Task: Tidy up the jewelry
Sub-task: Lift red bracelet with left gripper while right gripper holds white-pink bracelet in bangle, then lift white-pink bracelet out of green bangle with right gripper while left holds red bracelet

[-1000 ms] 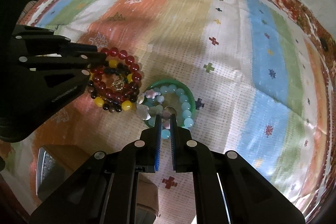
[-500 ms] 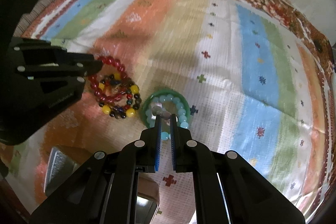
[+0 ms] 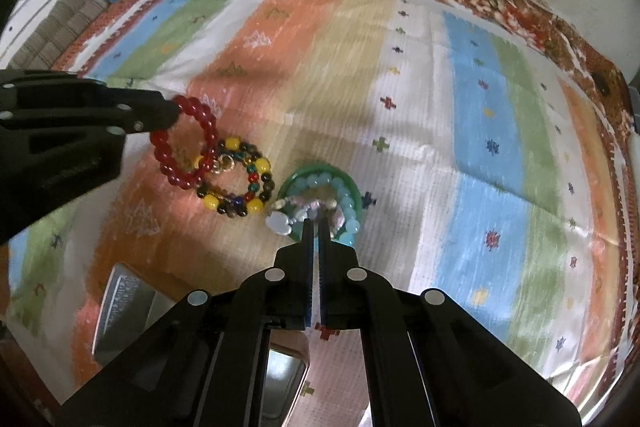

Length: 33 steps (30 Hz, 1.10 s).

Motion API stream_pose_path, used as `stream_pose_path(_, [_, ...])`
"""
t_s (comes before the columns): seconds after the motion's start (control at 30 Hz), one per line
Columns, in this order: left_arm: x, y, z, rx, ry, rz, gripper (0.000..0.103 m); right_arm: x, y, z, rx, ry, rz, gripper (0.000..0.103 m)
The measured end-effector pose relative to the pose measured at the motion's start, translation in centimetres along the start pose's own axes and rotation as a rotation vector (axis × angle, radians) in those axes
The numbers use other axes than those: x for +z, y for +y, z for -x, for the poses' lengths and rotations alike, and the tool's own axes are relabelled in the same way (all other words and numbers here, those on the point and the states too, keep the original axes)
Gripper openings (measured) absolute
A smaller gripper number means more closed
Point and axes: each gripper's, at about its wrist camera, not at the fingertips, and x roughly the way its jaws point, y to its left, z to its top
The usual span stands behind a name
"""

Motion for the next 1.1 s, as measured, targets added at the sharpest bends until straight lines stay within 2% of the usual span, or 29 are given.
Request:
stream_pose_path(0.13, [-0.2, -0.2, -0.7, 0.005, 0.020, -0.011, 0.013, -0.2, -0.2, -1.7, 0.007, 0.068, -0.018, 0.004])
stream_pose_path(0.2, [-0.2, -0.1, -1.0, 0.006, 0.029, -0.014, 0.013, -0.2, -0.5, -2.1, 0.005, 0.077, -0.032, 0.026])
stream_pose_path(0.23, [-0.3, -0.1, -1.0, 0.006, 0.030, -0.014, 0.013, -0.2, -0.7, -2.1, 0.008, 0.072, -0.041, 0.049])
stream_pose_path(0.4, [-0.3, -0.1, -1.2, 0.002, 0.035, -0.012, 0.013, 0.4, -0.4, -2.5, 0.007, 0.066, -0.027, 0.049])
stream_pose_path(0.93, [0.1, 0.4, -3.2, 0.004, 0.072, -0.016, 0.013, 1.3, 0.0, -6.5, 0.024, 0.136, -0.016, 0.049])
stream_pose_path(1.03, [0.1, 0.2, -3.4, 0.005, 0.078, -0.026, 0.013, 1.4, 0.2, -7.2, 0.044, 0.151, -0.015, 0.046])
stream_pose_path(1.1, [0.0, 0.1, -3.6, 0.011, 0.080, -0.031, 0.013, 1.6, 0.1, -7.4, 0.064, 0.149, -0.028, 0.038])
